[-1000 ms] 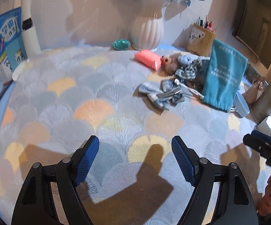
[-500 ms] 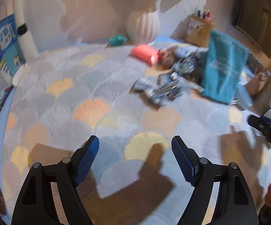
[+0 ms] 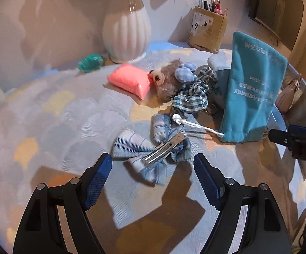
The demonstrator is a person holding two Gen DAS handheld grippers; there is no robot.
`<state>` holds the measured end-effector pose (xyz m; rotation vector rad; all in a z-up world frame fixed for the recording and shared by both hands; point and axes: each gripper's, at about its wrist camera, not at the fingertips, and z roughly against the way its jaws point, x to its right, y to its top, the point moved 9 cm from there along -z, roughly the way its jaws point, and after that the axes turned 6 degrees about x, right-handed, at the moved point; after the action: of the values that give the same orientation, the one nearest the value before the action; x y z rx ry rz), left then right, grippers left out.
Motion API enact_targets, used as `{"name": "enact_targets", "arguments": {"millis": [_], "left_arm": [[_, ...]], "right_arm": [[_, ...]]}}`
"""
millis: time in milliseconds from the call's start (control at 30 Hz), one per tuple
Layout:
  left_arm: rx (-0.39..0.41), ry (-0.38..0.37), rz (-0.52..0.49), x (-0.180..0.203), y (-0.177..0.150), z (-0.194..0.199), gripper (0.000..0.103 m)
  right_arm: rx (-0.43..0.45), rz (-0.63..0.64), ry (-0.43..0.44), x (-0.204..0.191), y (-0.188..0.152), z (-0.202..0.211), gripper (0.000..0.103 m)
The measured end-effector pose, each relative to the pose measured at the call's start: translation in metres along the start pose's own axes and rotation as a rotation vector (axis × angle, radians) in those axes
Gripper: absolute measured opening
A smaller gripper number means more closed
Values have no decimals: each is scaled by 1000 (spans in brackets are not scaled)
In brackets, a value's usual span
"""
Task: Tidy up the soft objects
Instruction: 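Move both open tools back over the items on the table, then grasp the blue plaid bow clip with the left tool while the right tool grasps the light blue cup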
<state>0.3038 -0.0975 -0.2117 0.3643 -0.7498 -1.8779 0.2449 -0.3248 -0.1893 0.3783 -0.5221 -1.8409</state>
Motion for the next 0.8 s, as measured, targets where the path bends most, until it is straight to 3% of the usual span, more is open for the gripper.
{"name": "enact_targets", "arguments": {"millis": [233, 300, 333, 400, 567, 800], "left_arm": [[25, 47, -13, -1, 6, -7, 72], [40, 51, -27, 2, 7, -6, 53], [47, 40, -32, 4, 8, -4, 47], [59, 34, -35, 5, 8, -1, 36], [57, 21, 1, 2, 2, 19, 26], [101, 23, 37, -6, -28, 74, 25]], "right_arm": [[14, 1, -12, 0, 8, -9, 88], [39, 8, -1, -3, 11, -6, 83], [50, 16, 1, -6, 13, -6, 68], [53, 38, 12, -10, 14, -7, 64], [83, 64, 44, -19, 9, 7, 59], [113, 171, 151, -43, -23, 60, 59]]}}
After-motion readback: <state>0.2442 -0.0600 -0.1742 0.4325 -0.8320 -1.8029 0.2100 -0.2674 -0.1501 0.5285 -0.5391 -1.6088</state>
